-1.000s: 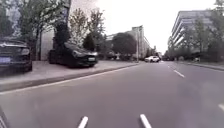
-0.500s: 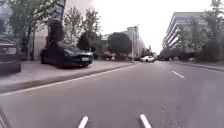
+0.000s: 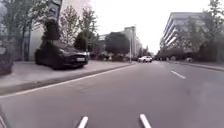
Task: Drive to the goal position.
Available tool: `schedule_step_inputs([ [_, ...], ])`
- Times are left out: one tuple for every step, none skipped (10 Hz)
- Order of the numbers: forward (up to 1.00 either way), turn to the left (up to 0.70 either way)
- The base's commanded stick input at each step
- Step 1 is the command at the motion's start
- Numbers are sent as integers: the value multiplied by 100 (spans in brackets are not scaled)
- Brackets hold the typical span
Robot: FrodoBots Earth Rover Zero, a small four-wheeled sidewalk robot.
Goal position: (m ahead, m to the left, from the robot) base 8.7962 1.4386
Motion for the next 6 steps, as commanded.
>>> schedule_step_inputs([
  [70,-1],
  [70,0],
  [70,0],
  [70,-6],
  [70,-13],
  [70,-14],
])
